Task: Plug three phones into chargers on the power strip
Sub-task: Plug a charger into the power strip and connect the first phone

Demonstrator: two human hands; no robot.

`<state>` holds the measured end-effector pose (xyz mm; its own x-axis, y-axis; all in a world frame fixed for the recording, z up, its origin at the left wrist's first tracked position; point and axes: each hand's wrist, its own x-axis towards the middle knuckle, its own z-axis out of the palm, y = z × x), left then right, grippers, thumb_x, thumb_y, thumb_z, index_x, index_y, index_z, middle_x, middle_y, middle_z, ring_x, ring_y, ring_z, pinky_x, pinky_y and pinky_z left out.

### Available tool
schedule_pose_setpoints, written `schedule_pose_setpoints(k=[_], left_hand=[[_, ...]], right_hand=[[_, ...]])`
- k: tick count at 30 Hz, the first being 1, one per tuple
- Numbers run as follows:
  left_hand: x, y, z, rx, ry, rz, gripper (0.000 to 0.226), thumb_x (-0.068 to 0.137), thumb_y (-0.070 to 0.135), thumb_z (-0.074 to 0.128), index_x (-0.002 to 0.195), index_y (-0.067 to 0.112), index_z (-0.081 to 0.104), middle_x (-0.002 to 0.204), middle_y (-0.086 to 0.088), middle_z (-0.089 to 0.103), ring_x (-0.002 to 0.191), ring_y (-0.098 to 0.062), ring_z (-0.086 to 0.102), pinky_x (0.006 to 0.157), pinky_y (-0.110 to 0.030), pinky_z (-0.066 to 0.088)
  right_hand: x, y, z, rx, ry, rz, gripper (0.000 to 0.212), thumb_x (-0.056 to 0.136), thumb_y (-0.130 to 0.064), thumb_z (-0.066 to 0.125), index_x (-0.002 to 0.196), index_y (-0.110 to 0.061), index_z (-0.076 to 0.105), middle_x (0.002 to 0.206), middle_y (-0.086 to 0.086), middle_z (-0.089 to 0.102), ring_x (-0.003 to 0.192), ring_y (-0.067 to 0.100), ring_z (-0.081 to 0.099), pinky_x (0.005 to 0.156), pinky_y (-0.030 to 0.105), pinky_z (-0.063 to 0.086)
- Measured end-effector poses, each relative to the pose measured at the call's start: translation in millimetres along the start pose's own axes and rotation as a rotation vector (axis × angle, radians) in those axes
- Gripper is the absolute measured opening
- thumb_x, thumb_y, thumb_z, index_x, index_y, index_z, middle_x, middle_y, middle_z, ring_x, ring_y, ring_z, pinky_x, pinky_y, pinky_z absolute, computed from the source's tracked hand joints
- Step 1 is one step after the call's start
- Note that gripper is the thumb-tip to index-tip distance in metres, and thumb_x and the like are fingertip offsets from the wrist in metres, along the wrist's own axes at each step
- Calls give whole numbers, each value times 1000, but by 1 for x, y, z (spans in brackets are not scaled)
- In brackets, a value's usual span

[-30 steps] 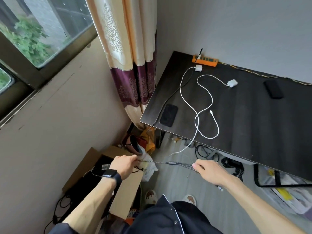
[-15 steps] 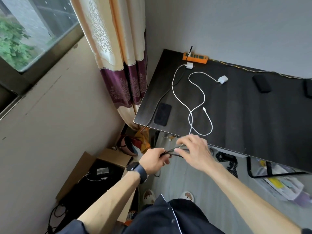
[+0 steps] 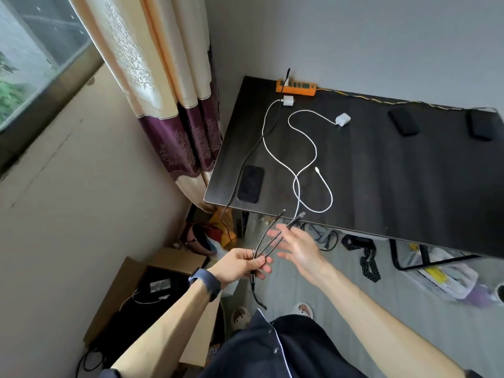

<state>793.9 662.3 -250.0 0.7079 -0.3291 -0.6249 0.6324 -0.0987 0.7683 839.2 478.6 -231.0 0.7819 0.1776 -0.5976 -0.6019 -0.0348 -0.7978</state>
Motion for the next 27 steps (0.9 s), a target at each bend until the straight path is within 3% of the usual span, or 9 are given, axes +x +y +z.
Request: schedule_pose_setpoints(k=[2,7,12,15,18,20,23,27], left_hand=[[-1,1,1,60,-11,-9,20,102,17,53,105,13,72,88,0,74,79,-16,66,73,-25,51],[-1,3,-1,303,36,27,22,101,18,54,112,10,71,86,1,73,86,-24,67,95,-38,54],[-4,3,-3,485,114,53,24,100,27,57,116,16,72,93,8,74,95,-19,71,93,-38,56],[-3,2,-4,518,112,22,26,97,29,62,118,18,71,102,2,74,98,-20,69,93,-34,55],[-2,6,-10,421,97,-5,36,91,15,66,127,17,63,121,-3,67,113,-19,63,102,-34,49],[-2,19,-18,269,158,54,41,88,6,66,128,16,61,123,-2,65,118,-18,60,97,-25,48],[-1,46,-29,161,283,164,35,90,13,69,123,20,63,120,1,68,117,-15,62,98,-24,48],[1,71,-28,206,269,214,42,92,19,69,133,19,59,125,0,68,117,-13,62,104,-30,45]], right_hand=[[2,-6,7,-30,-25,-45,22,105,-33,50,115,-21,65,112,-3,77,95,13,73,77,29,54],[5,-8,10,-97,-26,-106,23,105,-32,49,114,-24,69,101,-8,77,87,12,66,83,37,50],[5,-6,9,-108,-46,-104,22,103,-34,52,102,-29,73,101,-7,77,88,10,67,79,33,49],[5,-7,11,-136,-53,-99,23,102,-36,54,96,-34,76,101,-6,77,89,8,68,79,32,49],[5,-8,9,-169,-68,-106,23,101,-38,55,96,-32,77,100,-5,77,85,6,66,78,32,49],[5,-8,6,-202,-88,-118,23,100,-39,55,96,-33,77,100,-6,77,82,3,65,76,30,50],[3,-7,4,-237,-127,-114,22,99,-40,54,97,-37,76,99,-8,77,81,1,65,75,28,50],[0,-5,3,-193,-241,-39,22,97,-43,57,97,-34,77,100,-5,77,81,6,64,76,29,47]])
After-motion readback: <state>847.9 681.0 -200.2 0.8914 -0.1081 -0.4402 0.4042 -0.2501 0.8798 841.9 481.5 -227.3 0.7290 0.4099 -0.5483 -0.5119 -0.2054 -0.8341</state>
